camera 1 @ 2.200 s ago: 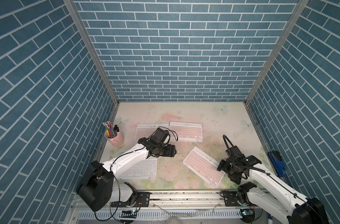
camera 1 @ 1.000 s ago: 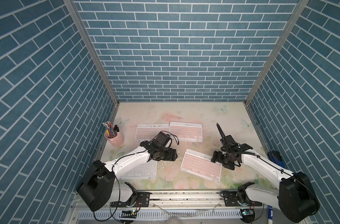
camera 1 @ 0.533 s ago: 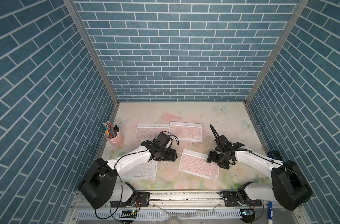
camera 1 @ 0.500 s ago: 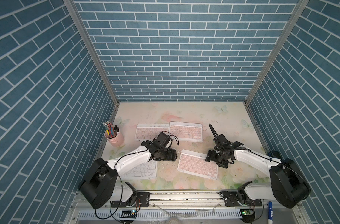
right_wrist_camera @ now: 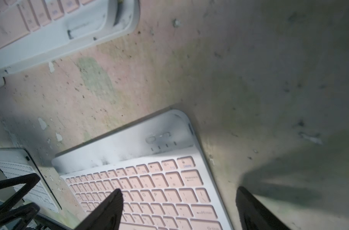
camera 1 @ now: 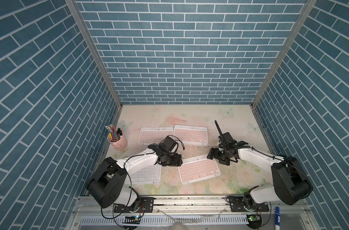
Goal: Stack the numeric keypads
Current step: Pick up the numeric keypad from the center of the board.
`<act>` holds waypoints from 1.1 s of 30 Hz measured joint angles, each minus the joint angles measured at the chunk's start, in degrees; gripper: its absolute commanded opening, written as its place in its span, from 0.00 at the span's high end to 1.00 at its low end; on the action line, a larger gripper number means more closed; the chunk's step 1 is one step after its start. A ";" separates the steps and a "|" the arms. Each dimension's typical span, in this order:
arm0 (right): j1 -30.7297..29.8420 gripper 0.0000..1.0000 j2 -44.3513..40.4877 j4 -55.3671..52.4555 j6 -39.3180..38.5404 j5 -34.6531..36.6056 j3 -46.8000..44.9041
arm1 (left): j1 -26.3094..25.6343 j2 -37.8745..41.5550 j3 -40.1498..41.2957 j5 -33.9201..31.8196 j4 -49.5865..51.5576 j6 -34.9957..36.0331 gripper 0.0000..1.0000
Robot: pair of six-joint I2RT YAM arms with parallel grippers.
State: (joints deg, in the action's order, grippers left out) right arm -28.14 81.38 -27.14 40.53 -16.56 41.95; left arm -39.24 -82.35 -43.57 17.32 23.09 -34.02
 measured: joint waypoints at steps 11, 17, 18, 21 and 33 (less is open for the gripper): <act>-2.49 0.14 -1.62 -1.84 -5.03 -0.72 -2.45 | -4.92 -0.39 2.36 1.03 -2.29 -4.68 0.23; -8.72 0.15 -2.40 0.24 -3.50 -1.66 -3.58 | -5.03 -2.58 2.34 1.31 -4.72 -5.99 0.23; -9.38 0.15 -2.58 0.61 -3.13 -1.55 -3.78 | -5.01 -2.82 2.19 1.36 -4.85 -6.10 0.23; -9.68 0.15 -3.21 1.49 -1.57 -1.22 -4.42 | -4.96 -3.67 1.31 1.38 -4.28 -6.27 0.23; -6.05 0.14 -3.93 2.32 -0.52 -3.45 -5.25 | -4.92 -4.09 0.68 0.42 -4.13 -5.84 0.24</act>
State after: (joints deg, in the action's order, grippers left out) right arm -34.20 77.45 -24.82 40.01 -20.01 36.71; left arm -44.16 -86.43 -42.89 17.74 18.96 -39.86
